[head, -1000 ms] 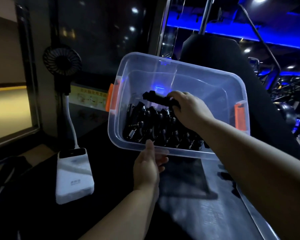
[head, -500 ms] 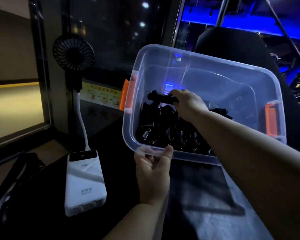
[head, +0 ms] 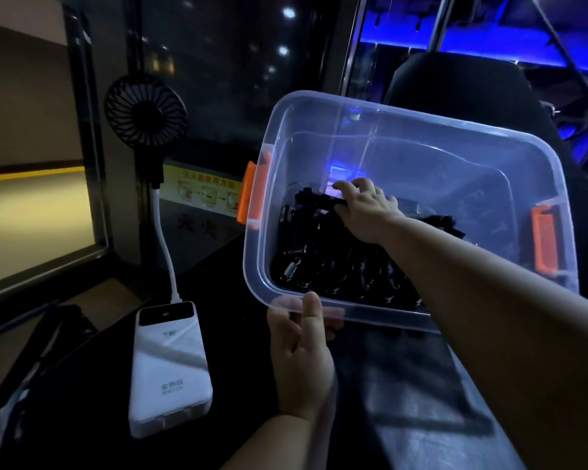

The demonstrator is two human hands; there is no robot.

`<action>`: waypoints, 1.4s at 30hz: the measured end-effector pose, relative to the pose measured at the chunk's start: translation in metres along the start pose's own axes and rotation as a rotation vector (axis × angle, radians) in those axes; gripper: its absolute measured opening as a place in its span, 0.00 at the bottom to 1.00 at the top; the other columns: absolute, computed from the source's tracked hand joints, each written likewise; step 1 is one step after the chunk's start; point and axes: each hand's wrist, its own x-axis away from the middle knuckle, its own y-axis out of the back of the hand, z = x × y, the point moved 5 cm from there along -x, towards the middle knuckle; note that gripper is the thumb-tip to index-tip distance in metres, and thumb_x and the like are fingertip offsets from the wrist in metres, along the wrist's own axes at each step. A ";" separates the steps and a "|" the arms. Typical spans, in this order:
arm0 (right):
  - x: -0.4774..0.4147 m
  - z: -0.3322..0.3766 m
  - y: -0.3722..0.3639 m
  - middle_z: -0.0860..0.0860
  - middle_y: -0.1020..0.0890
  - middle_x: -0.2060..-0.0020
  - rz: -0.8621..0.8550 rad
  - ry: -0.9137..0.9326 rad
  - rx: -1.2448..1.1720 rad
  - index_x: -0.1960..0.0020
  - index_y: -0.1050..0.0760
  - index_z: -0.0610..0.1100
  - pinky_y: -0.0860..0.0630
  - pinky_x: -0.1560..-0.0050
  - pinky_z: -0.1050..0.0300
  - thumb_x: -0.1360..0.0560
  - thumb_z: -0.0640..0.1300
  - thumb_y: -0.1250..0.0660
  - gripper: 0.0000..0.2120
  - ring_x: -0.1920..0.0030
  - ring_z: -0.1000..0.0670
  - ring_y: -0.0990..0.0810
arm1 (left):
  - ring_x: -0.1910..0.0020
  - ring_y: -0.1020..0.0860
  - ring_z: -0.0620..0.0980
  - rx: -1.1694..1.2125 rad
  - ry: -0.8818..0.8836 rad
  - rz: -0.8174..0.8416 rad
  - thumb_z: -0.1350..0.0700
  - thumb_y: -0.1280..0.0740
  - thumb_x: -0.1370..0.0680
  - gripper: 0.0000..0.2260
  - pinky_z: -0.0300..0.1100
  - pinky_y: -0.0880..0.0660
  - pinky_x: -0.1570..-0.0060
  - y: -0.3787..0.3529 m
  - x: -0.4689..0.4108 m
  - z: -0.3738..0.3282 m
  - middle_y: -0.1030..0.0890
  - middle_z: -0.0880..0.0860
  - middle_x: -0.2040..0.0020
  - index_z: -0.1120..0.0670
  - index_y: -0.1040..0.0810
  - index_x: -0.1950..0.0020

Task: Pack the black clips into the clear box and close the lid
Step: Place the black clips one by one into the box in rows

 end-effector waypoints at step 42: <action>0.313 -0.265 -0.001 0.54 0.43 0.24 0.206 -0.715 0.026 0.26 0.43 0.60 0.43 0.30 0.39 0.27 0.71 0.48 0.32 0.25 0.45 0.45 | 0.71 0.21 0.43 -0.309 -0.165 -0.044 0.50 0.38 0.20 0.09 0.38 0.26 0.65 0.010 -0.001 0.001 0.20 0.47 0.72 0.50 0.31 0.59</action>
